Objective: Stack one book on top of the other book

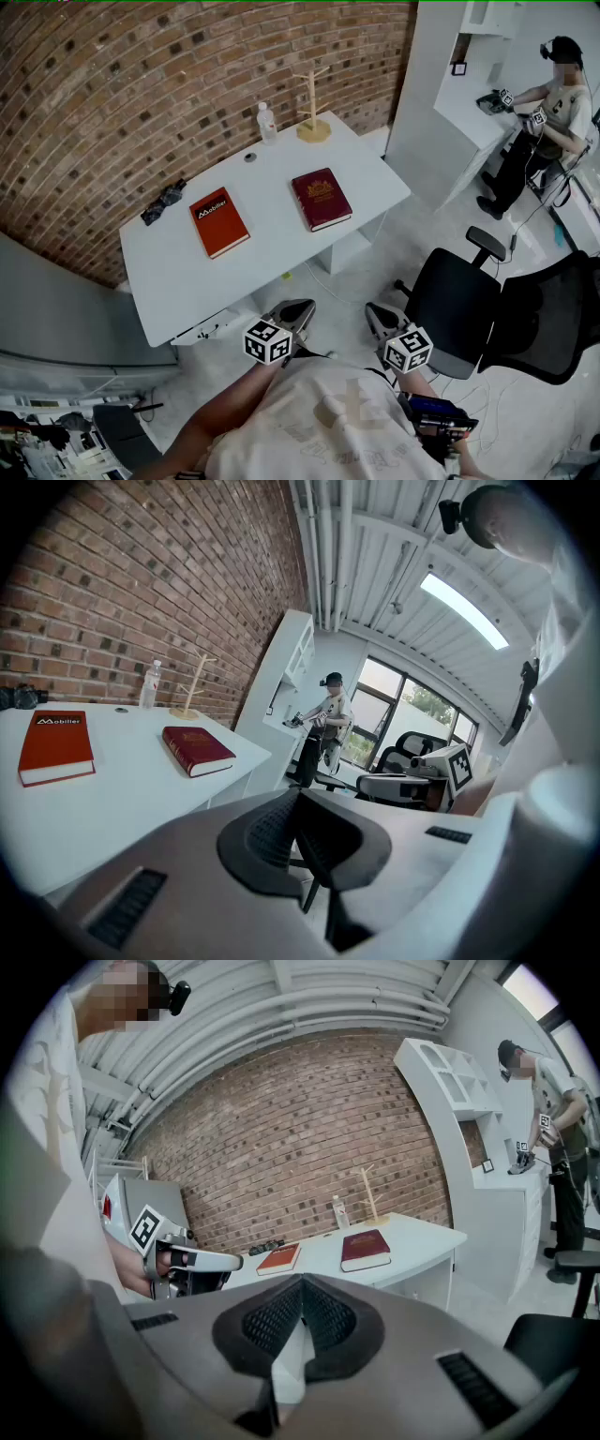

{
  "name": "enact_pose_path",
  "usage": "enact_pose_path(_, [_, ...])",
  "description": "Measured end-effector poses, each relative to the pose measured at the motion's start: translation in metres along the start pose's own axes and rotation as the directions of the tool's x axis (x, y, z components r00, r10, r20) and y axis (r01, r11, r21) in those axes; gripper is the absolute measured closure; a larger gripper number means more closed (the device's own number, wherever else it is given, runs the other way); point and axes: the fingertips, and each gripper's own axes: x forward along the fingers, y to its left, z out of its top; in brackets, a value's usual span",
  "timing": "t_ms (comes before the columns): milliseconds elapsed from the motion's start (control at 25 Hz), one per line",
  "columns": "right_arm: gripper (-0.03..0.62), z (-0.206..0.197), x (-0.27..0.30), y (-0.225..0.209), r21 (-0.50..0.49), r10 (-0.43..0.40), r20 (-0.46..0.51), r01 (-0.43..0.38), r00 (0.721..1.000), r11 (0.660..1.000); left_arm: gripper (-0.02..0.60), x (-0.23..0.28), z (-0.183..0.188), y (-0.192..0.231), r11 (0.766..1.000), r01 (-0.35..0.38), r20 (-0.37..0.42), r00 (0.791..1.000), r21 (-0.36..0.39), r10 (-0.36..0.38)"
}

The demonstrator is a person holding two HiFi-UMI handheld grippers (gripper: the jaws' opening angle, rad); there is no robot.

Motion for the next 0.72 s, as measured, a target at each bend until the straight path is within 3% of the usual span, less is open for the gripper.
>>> enact_pose_path(720, [0.572, -0.010, -0.005, 0.002, 0.014, 0.015, 0.007, -0.015, 1.000, 1.000, 0.561, -0.017, -0.010, -0.004, 0.998, -0.069, 0.010, 0.998, -0.005, 0.069])
